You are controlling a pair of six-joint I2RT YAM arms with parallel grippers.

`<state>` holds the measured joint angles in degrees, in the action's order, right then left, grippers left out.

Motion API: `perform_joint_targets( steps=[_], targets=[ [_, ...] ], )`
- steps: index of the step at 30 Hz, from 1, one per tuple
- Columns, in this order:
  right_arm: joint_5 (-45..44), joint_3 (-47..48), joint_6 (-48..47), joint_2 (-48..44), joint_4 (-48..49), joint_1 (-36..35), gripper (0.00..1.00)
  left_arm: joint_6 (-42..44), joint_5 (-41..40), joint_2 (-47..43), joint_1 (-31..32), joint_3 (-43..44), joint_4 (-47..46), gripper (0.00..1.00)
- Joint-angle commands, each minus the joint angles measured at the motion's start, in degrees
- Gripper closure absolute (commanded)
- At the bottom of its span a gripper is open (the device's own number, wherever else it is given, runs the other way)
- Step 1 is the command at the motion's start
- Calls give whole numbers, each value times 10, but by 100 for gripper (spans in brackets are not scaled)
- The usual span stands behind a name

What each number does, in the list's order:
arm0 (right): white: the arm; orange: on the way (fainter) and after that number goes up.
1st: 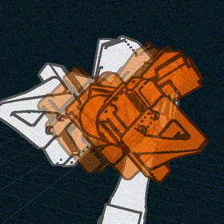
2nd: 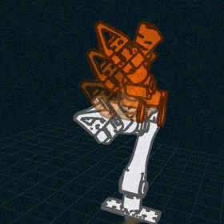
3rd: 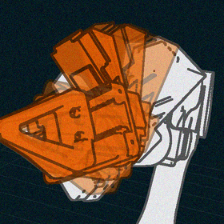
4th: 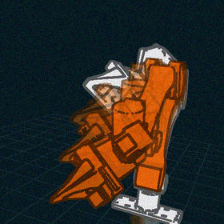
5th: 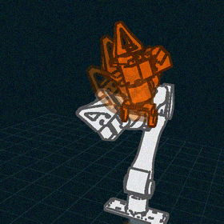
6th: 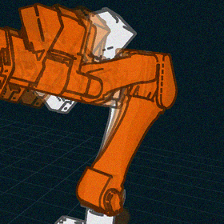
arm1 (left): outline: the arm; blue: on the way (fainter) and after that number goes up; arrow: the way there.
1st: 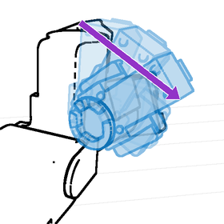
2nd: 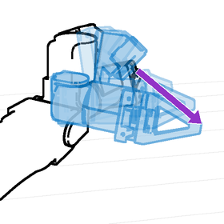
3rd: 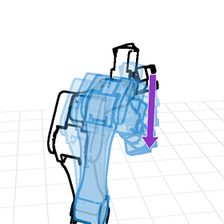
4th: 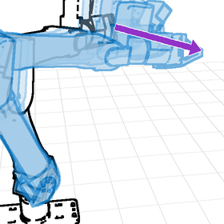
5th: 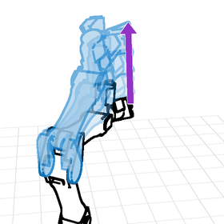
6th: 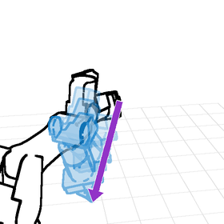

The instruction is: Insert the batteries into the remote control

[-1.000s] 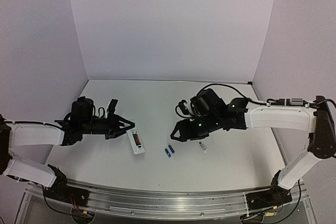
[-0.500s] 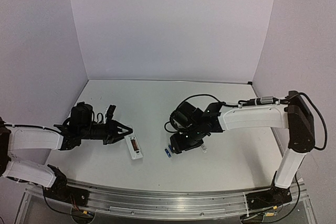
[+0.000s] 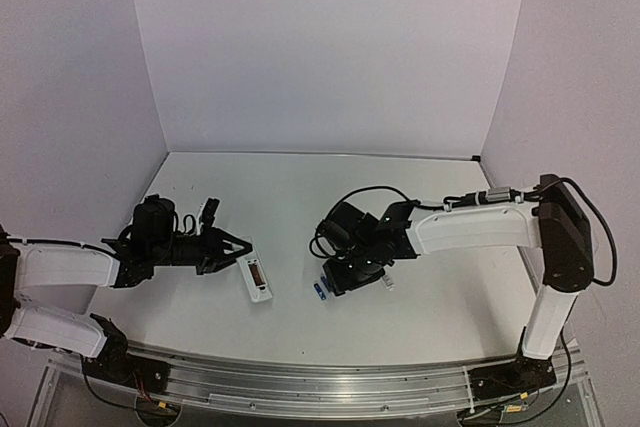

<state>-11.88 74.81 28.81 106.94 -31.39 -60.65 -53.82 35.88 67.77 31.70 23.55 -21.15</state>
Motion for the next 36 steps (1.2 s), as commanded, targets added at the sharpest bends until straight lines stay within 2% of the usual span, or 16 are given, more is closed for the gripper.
perform_joint_targets(
  steps=[1,13,36],
  targets=[
    [-14,23,2,13,-7,1,48,2,3,-12,-3,-5,-37,100],
    [33,37,-16,30,-7,0,51,16,33,-36,-3,-31,-84,100],
    [-9,53,7,55,-9,-1,55,25,49,-55,-2,-35,-84,100]
  ],
)
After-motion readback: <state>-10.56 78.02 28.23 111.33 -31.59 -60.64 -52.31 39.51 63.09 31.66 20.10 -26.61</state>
